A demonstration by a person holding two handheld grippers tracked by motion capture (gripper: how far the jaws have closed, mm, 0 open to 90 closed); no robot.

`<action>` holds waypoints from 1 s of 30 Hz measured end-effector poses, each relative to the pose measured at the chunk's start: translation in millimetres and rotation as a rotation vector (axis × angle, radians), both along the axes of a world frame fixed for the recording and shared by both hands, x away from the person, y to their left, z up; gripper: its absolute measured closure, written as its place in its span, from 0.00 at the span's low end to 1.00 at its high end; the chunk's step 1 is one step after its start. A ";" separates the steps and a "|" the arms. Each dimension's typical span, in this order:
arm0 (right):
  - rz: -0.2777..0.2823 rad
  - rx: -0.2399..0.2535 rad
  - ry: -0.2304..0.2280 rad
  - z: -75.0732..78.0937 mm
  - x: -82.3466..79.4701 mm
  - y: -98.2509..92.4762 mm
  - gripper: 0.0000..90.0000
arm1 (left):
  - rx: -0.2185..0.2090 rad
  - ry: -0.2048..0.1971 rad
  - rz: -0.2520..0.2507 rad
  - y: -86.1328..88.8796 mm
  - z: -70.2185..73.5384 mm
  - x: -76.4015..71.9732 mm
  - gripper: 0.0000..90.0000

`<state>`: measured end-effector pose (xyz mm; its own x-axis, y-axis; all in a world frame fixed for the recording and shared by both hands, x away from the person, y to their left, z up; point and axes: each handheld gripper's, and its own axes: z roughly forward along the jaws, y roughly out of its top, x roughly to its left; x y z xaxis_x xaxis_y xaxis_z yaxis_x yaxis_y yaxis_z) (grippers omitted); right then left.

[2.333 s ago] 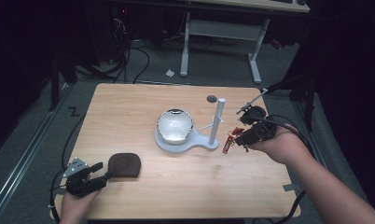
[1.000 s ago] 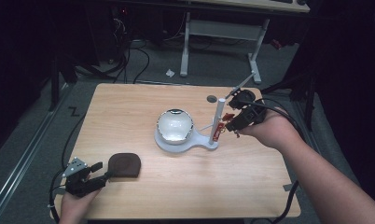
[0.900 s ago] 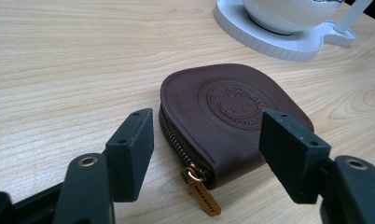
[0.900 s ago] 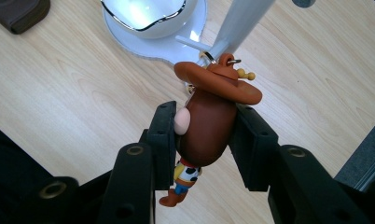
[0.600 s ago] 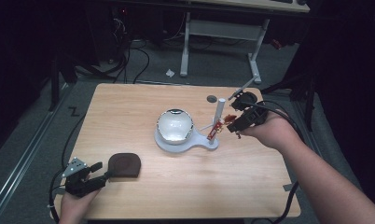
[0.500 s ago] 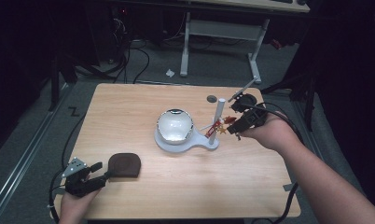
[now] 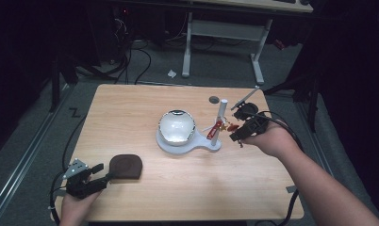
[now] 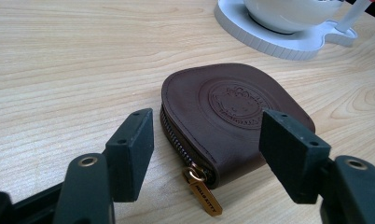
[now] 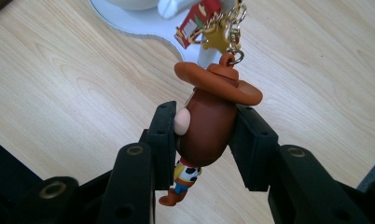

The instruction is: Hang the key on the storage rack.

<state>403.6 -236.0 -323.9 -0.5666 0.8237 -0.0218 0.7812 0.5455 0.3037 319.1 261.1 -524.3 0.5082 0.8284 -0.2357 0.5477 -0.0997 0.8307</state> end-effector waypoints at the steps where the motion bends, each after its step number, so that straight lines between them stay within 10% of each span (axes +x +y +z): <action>1: 0.019 0.002 -0.007 -3.1 1.2 -1.2 0.70 | 0.000 0.000 0.000 0.0 0.0 0.0 0.40; 30: -0.026 0.091 -0.007 -53.3 15.6 -7.8 0.67 | -0.001 0.011 -0.002 0.4 -0.9 1.2 0.40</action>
<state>419.2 -243.8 -377.2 -0.5452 0.8368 0.0501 0.7923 0.4948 0.3569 320.4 261.5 -525.2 0.5072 0.8272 -0.2417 0.5563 -0.1001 0.8250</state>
